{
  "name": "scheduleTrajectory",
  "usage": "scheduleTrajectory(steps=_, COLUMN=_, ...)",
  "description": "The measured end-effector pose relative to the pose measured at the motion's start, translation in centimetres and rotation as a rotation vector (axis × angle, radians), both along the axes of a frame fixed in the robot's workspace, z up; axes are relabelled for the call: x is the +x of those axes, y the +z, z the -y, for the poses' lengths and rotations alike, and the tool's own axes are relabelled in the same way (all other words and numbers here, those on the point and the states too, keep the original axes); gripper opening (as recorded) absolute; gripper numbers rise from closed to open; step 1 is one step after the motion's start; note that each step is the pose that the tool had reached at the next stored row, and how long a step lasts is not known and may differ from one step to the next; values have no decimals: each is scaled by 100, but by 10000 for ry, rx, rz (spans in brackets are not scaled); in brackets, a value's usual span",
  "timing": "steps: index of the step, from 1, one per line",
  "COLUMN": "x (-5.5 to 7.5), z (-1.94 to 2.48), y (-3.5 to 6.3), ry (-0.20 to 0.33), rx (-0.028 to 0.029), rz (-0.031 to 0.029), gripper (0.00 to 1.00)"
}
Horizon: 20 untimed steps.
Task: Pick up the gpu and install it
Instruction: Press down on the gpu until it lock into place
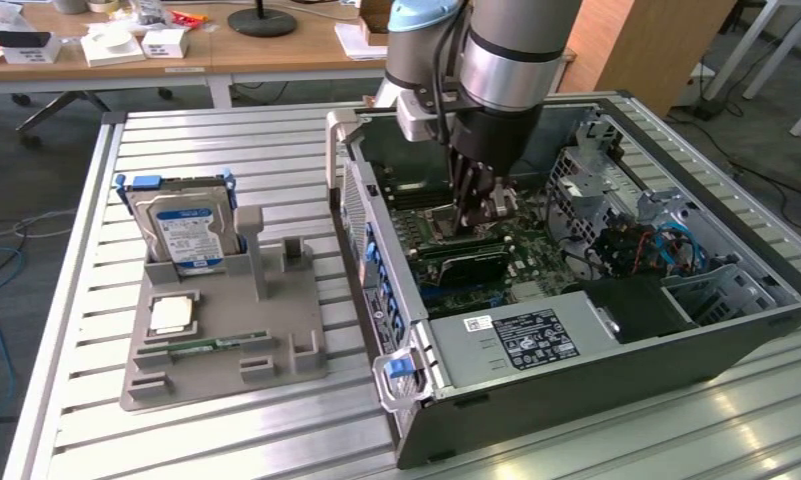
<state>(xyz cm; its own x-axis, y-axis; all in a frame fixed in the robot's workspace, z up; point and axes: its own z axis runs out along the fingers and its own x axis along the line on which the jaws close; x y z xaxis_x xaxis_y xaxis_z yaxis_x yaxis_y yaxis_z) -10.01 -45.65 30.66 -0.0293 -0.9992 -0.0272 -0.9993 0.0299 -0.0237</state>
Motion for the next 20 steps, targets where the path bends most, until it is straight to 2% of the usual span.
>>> scheduleTrajectory(steps=12, x=0, z=0, y=-187, ry=1, rx=0, rz=1, gripper=10)
scheduleTrajectory(steps=20, x=0, z=0, y=-218, ry=1, rx=-2, rz=0, gripper=10)
